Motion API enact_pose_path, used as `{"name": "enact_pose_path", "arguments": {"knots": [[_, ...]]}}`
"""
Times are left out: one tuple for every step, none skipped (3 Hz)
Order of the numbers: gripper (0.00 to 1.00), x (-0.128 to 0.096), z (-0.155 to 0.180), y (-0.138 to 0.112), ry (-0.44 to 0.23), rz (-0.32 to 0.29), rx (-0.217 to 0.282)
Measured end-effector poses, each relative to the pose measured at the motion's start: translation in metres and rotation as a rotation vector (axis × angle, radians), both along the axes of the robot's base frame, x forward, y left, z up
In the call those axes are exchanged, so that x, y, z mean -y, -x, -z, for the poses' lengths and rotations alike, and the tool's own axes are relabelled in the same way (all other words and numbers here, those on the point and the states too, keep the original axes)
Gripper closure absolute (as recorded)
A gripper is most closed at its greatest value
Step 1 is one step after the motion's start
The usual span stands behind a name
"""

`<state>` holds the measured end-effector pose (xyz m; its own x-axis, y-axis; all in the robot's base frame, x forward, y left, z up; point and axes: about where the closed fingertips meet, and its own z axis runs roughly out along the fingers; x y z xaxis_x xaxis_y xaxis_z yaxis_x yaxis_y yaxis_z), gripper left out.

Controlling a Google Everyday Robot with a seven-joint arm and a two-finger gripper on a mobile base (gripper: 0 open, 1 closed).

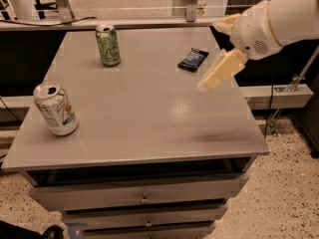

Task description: Move green can near rxbar blueberry

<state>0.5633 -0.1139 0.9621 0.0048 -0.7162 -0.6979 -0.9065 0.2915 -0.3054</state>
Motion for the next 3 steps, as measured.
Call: {"name": "enact_pose_path", "arguments": {"knots": [[0.00, -0.0078, -0.0047, -0.0001, -0.028, -0.006, 0.002], [0.00, -0.0074, -0.0045, 0.0000, -0.025, -0.005, 0.002], [0.00, -0.0166, 0.0009, -0.0054, -0.083, 0.020, 0.022]]}}
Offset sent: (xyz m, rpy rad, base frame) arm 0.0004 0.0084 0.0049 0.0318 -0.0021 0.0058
